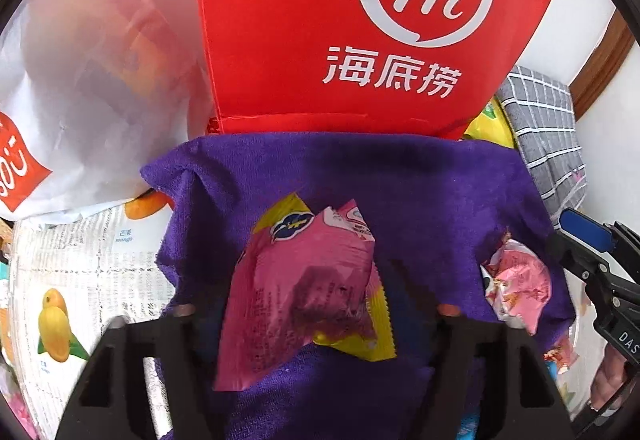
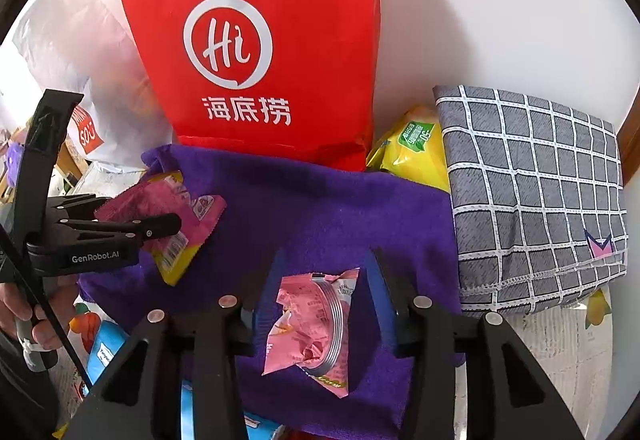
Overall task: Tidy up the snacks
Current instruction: 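Lower both bags onto the purple towel and open both tools, then grasp the pink peach pastry packet with the right tool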
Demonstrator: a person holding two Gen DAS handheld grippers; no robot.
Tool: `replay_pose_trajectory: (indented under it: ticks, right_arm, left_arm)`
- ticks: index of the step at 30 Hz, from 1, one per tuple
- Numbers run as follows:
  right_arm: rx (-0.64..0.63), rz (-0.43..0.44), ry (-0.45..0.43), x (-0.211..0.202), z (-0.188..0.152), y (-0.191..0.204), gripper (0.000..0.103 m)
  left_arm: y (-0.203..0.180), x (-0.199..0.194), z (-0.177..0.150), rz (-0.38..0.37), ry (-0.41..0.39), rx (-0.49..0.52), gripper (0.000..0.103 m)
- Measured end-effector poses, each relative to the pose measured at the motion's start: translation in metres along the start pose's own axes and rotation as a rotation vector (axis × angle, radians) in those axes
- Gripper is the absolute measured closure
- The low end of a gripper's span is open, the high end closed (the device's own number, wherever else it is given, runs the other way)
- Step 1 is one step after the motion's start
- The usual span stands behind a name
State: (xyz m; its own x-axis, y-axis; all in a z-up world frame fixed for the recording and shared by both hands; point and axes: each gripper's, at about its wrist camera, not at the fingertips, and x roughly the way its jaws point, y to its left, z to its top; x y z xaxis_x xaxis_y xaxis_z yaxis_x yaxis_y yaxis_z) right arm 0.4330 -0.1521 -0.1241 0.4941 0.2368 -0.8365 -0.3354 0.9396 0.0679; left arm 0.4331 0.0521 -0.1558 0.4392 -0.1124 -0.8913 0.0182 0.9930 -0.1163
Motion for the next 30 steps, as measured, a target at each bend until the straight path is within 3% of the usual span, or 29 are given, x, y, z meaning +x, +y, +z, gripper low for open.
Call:
replay_pose_trajectory:
  ticks: [4, 9, 18, 30]
  right_arm:
    - [-0.007, -0.010, 0.038, 0.009, -0.002, 0.002, 0.058]
    - [-0.011, -0.002, 0.040, 0.006, -0.003, 0.006, 0.058]
    - [-0.021, -0.034, -0.087, -0.057, -0.010, 0.026, 0.057]
    - [0.032, -0.088, -0.104, -0.126, -0.068, 0.022, 0.056]
  left_arm:
    - [-0.004, -0.006, 0.000, 0.057, -0.025, 0.017, 0.023]
    - [0.004, -0.025, -0.002, 0.048, -0.054, -0.002, 0.023]
    - [0.002, -0.085, -0.027, 0.056, -0.126, -0.016, 0.023]
    - [-0.017, -0.170, -0.092, 0.044, -0.213, 0.003, 0.023]
